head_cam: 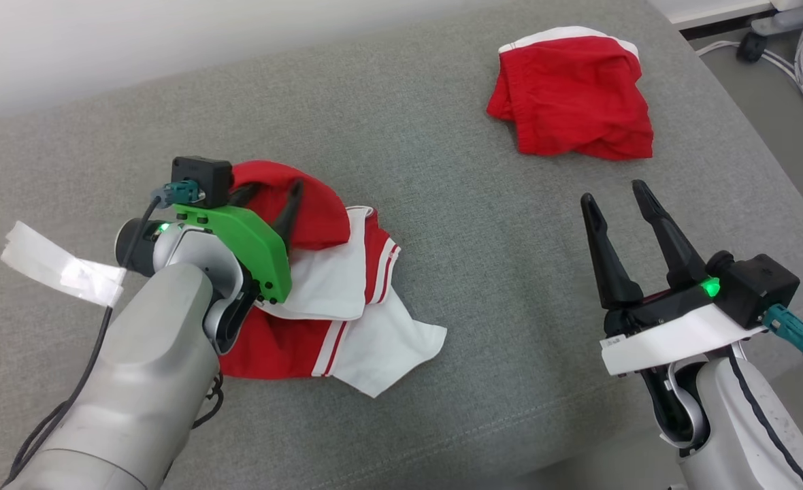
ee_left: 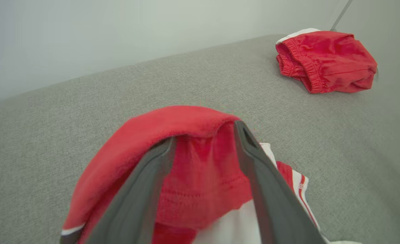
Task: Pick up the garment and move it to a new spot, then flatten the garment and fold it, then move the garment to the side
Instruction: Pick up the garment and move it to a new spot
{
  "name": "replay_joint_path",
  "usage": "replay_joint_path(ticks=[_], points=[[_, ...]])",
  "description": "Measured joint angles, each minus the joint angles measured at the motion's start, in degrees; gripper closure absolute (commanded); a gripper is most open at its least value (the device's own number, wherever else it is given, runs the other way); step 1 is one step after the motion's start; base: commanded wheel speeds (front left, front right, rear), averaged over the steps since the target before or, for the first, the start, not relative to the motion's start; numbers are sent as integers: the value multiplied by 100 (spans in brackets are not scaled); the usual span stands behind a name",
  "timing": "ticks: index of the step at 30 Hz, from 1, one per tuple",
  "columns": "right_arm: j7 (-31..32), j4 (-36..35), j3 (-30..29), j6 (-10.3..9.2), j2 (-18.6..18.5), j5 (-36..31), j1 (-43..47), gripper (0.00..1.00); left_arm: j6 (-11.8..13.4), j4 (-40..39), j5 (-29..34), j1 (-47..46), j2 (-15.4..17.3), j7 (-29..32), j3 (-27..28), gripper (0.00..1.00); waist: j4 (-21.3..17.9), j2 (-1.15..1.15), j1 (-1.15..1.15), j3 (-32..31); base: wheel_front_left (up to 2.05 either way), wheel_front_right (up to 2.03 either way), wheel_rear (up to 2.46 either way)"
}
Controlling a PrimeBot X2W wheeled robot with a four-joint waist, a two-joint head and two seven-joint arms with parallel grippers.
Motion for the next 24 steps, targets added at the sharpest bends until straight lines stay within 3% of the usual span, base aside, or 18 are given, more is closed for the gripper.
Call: replay_joint_path(ticks=[6, 14, 24], points=[[0, 19, -215, 0, -13, 0, -10, 0, -1, 145, -13, -152, -172, -154, 70, 0, 19, 0, 0, 65, 0, 0, 0], [0, 31, -322, 0, -16, -1, -9, 0, 0, 303, -5, -213, -99, -687, 257, 0, 353, 0, 0, -10, 0, 0, 0], [0, 33, -338, 1, -43, -1, 19, 0, 0, 91, 26, 216, -16, -902, 216, 0, 751, 0, 0, -116, 0, 0, 0]])
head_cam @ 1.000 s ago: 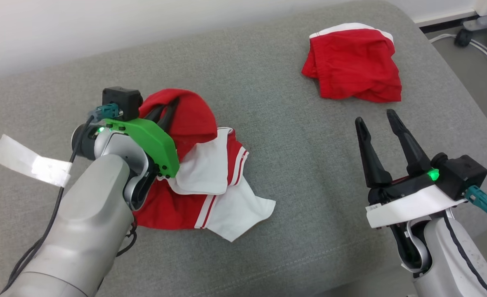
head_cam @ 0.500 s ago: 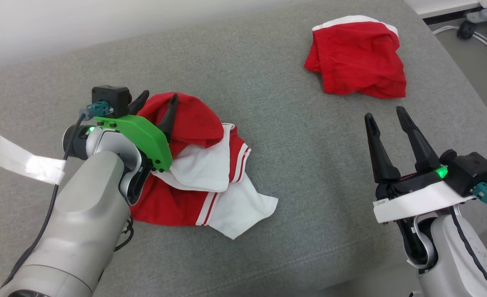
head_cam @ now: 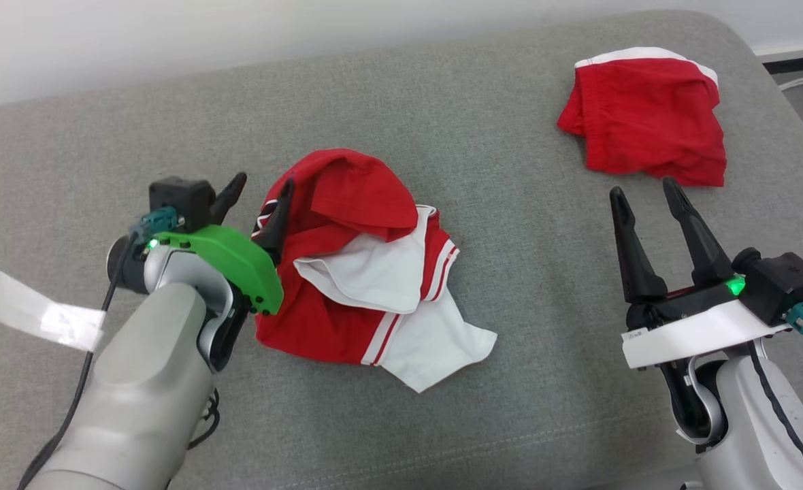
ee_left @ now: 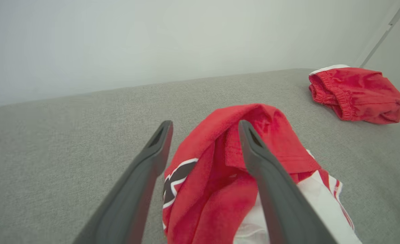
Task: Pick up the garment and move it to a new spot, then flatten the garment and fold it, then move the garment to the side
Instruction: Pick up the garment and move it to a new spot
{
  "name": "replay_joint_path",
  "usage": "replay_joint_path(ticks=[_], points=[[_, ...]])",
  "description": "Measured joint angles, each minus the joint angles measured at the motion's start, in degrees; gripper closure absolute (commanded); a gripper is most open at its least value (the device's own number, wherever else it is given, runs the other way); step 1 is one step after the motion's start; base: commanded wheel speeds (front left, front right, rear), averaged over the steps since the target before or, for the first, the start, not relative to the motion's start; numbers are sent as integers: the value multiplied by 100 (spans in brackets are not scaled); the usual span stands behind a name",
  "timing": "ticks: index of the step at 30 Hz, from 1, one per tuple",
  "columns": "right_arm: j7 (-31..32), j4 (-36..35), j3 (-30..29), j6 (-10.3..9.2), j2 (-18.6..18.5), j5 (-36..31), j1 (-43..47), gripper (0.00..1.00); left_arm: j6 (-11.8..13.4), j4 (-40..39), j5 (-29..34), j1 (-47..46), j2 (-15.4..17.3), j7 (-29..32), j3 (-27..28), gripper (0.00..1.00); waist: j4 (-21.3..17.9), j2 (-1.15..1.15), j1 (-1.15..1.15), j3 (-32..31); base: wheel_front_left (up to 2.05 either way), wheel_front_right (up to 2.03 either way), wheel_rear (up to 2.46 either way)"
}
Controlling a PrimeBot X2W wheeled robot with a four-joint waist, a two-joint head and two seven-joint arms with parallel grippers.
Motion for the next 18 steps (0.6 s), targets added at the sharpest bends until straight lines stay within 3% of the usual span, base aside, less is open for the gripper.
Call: replay_joint_path(ticks=[11, 18], points=[[0, 111, 180, 1, -16, 29, 97, 0, 19, -203, 29, 889, 43, -49, 23, 0, 229, 0, 0, -88, 0, 0, 0], [0, 268, 651, 5, -22, 80, 183, 0, 136, -412, 190, 1133, 54, -51, 35, 0, 316, 0, 0, -104, 0, 0, 0]])
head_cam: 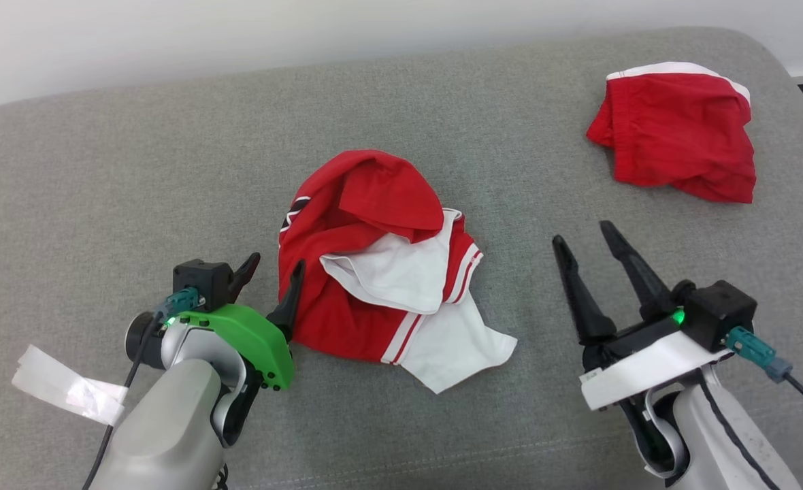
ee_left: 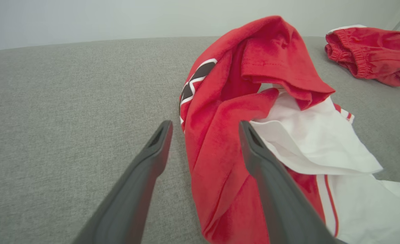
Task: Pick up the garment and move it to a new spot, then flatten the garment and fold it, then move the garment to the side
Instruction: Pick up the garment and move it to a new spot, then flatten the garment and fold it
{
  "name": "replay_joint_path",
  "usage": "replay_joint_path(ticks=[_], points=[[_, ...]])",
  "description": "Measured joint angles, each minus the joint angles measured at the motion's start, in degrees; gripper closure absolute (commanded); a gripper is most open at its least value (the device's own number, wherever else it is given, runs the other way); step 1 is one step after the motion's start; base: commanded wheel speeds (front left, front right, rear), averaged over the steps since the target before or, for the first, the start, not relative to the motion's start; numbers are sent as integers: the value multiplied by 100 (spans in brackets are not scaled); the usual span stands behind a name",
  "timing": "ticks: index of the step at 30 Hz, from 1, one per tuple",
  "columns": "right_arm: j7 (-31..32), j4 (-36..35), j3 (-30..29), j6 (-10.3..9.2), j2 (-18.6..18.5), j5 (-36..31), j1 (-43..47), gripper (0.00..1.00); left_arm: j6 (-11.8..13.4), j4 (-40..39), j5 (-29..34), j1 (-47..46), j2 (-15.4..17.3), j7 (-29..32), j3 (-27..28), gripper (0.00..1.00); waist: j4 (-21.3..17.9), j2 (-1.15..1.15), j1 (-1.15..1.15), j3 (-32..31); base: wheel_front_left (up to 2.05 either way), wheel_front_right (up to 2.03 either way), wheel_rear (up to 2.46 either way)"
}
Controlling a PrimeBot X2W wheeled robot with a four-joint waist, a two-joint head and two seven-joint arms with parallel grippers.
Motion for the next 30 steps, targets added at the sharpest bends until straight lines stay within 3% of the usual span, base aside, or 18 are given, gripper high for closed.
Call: replay_joint_path(ticks=[13, 24, 30], points=[[119, 714, 1585, 1, -481, -265, -357, 0, 191, -705, 142, 164, -12, -1, 242, 0, 159, 0, 0, 95, 0, 0, 0], [545, 1415, 2375, 1, -939, -659, -1237, 0, 193, -1094, 166, 230, -75, -1, 339, 0, 639, 0, 0, 349, 0, 0, 0], [810, 1793, 3080, 2, -1162, -891, -1640, 0, 193, -1228, 186, 307, -76, -1, 444, 0, 940, 0, 0, 461, 0, 0, 0]])
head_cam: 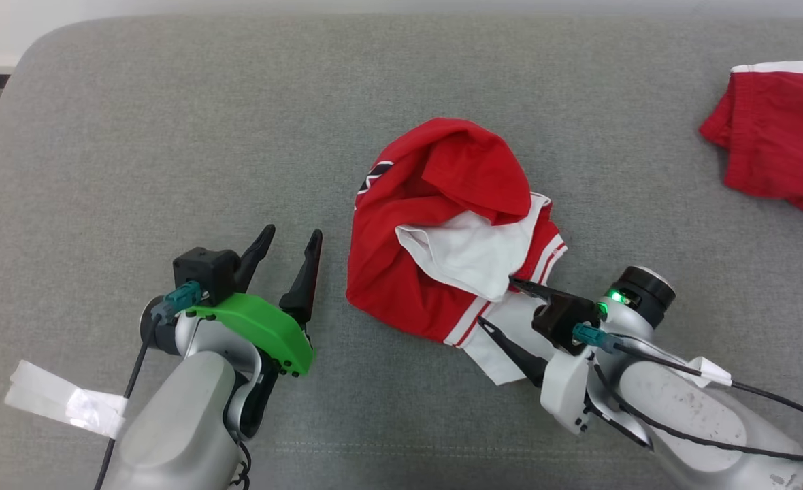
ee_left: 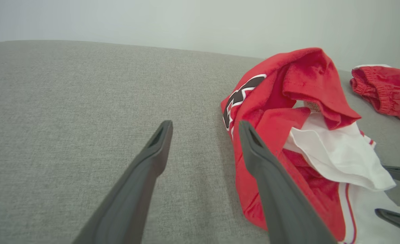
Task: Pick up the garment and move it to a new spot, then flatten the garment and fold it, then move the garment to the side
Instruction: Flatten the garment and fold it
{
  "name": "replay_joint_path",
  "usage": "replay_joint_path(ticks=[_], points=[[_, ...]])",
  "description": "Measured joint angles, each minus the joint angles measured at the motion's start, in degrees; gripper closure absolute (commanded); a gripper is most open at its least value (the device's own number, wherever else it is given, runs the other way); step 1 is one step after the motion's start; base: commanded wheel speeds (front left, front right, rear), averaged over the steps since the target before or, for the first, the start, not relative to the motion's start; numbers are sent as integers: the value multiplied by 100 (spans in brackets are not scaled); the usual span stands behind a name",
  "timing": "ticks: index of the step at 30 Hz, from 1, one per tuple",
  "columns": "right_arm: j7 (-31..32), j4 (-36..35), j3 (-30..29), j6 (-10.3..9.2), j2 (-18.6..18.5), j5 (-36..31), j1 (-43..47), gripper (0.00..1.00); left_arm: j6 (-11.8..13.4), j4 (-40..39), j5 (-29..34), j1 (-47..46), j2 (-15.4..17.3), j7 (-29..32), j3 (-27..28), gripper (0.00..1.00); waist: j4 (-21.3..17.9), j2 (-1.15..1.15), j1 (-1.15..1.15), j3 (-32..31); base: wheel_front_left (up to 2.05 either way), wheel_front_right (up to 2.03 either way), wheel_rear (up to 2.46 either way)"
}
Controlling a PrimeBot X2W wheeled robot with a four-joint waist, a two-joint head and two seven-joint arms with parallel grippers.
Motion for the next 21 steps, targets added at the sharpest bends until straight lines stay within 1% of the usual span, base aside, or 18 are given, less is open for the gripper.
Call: replay_joint_path(ticks=[2, 4, 6, 8, 13, 20, 21], points=[[1, 64, 182, 0, -31, -35, -174, 0, 0, -8, 5, 61, 1, 0, 27, 0, 82, 0, 0, 23, 0, 0, 0], [52, 142, 235, 1, -33, -71, -325, 0, 1, -29, 7, 104, 4, 0, 52, 0, 149, 0, 0, 38, 0, 0, 0], [73, 248, 225, 1, -35, -74, -425, 0, 0, -45, 19, 138, 4, 0, 70, 0, 202, 0, 0, 48, 0, 0, 0], [147, 417, 96, 1, -13, -51, -456, 0, 2, -98, 24, 177, 5, 0, 108, 0, 260, 0, 0, 55, 0, 0, 0], [223, 572, 30, 1, 57, -1, -541, 0, 56, -182, 48, 276, 41, 0, 211, 0, 273, 0, 0, 50, 0, 0, 0], [197, 788, 177, 1, 136, -2, -670, 0, 56, -216, 124, 355, 43, 0, 222, 0, 251, 0, 0, 28, 0, 0, 0], [185, 810, 199, 1, 153, -2, -681, 18, 56, -224, 176, 357, 44, 0, 226, 0, 248, 0, 0, 26, 0, 0, 0]])
